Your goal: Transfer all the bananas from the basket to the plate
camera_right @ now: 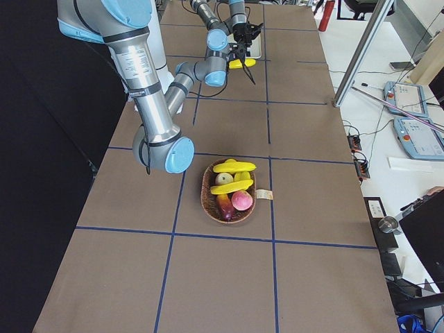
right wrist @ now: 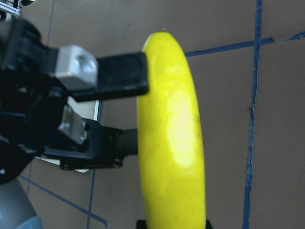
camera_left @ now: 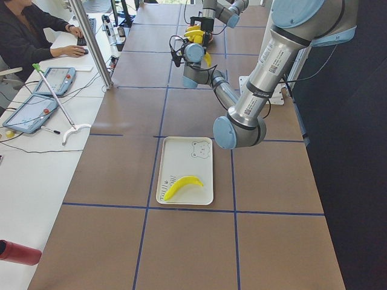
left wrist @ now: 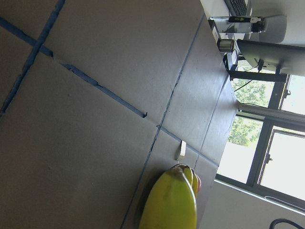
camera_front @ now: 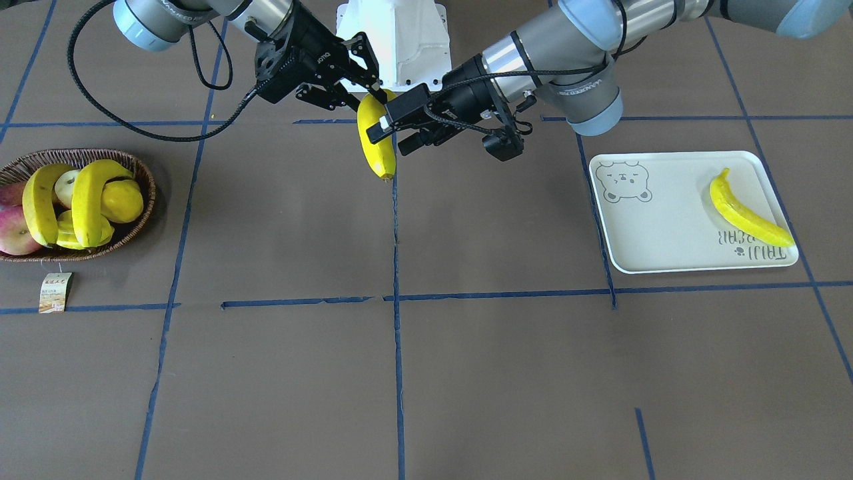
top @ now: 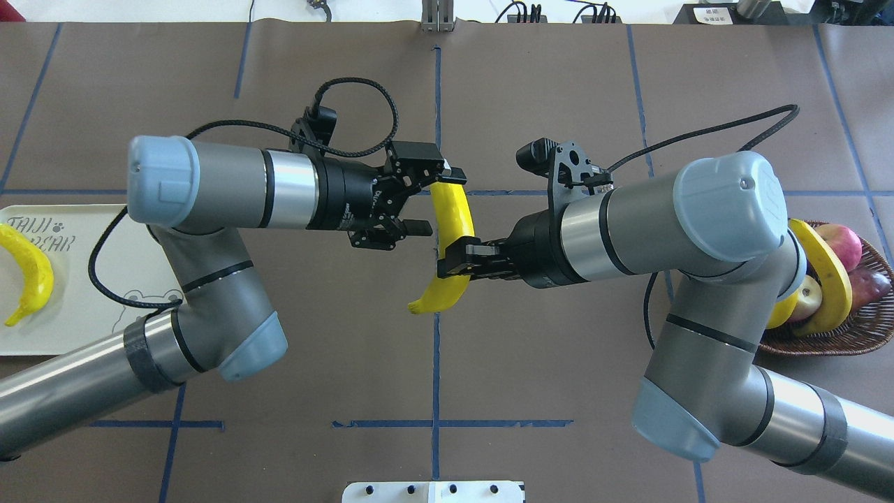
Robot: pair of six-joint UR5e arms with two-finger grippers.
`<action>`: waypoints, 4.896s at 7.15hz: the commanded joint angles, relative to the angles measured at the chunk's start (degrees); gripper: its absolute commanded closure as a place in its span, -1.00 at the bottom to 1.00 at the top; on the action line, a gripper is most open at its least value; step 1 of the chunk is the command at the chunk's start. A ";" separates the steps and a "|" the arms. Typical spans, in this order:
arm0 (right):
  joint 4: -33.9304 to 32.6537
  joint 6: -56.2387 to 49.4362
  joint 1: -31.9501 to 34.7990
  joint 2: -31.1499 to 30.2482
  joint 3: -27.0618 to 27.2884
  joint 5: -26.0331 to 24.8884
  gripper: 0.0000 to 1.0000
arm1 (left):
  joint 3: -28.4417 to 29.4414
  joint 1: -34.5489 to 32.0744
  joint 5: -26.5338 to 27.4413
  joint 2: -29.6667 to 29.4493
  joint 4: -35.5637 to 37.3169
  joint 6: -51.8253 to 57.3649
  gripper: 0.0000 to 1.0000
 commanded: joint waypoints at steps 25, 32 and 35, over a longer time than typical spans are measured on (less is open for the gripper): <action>-0.53 1.34 4.17 -15.24 10.78 -0.25 -1.00 | -2.37 -15.00 2.50 45.90 8.61 44.22 -0.48; -0.26 0.11 8.38 -26.09 10.95 -1.39 -1.00 | -4.22 -34.65 -24.26 39.87 9.22 47.60 -0.99; 2.09 -16.36 12.16 -38.92 10.95 -0.60 -1.00 | -4.21 -34.51 -23.96 35.63 9.23 42.52 -0.99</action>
